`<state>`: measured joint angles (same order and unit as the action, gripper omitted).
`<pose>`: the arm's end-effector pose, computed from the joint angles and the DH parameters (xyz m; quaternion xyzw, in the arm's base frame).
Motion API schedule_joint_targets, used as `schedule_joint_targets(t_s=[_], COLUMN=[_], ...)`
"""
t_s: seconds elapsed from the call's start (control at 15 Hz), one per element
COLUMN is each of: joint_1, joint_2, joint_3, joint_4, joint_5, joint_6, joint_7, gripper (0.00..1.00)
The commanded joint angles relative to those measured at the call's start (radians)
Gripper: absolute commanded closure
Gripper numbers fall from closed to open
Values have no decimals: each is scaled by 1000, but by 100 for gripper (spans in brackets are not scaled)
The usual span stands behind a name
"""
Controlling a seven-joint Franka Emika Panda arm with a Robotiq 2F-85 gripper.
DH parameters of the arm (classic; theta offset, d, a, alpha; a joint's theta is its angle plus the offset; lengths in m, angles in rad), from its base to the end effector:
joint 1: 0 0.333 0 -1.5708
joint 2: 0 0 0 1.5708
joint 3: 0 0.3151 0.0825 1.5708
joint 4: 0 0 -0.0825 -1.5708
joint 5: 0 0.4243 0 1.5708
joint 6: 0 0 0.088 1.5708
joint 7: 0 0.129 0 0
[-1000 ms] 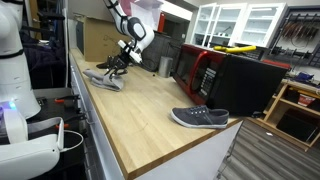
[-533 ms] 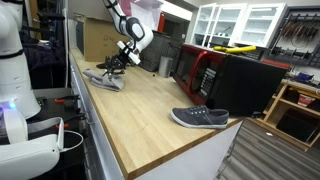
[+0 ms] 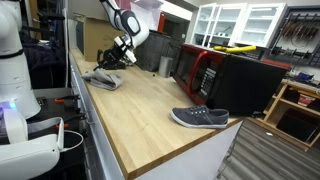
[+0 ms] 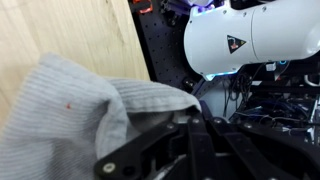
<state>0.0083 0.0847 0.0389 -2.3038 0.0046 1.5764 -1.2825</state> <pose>0.4256 0.0210 0.2343 -0.7232 -0.5665 0.3199 0.2317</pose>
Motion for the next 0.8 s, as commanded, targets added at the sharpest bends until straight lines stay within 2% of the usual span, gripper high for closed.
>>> schedule_joint_targets(t_s=[0.0, 0.13, 0.2, 0.33, 0.47, 0.73], joint_1=[-1, 4, 6, 9, 8, 6], joint_2=[-63, -72, -77, -89, -94, -106], joint_3=[1, 2, 3, 4, 2, -4], joint_4=[-48, -56, -59, -63, -53, -31], joint_5=[-65, -143, -189, -259, -271, -212], joint_6=[-48, -73, -77, -77, -84, -90], joint_7=[-110, -161, -186, -238, -279, -335], gripper=[99, 96, 72, 68, 53, 23])
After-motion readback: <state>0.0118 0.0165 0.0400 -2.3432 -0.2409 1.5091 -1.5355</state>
